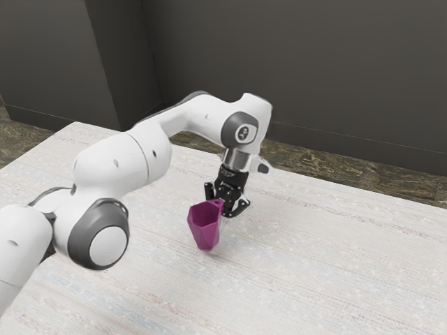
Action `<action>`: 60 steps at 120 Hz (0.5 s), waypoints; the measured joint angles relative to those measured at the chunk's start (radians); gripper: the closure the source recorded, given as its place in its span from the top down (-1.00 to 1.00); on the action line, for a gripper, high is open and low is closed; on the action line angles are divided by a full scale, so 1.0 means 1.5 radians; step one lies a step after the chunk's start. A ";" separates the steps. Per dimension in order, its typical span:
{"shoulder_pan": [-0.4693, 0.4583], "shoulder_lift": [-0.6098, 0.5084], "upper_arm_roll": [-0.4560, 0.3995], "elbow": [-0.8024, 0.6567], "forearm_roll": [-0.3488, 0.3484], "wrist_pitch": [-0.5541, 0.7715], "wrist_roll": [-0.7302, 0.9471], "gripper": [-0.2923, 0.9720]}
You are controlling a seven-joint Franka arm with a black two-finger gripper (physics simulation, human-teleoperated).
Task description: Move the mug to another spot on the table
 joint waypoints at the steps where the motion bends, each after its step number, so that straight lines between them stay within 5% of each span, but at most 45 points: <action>1: 0.003 -0.002 0.000 -0.002 0.000 -0.001 0.000 -0.45; 60: 0.128 -0.026 0.000 -0.027 0.001 -0.030 -0.011 -0.52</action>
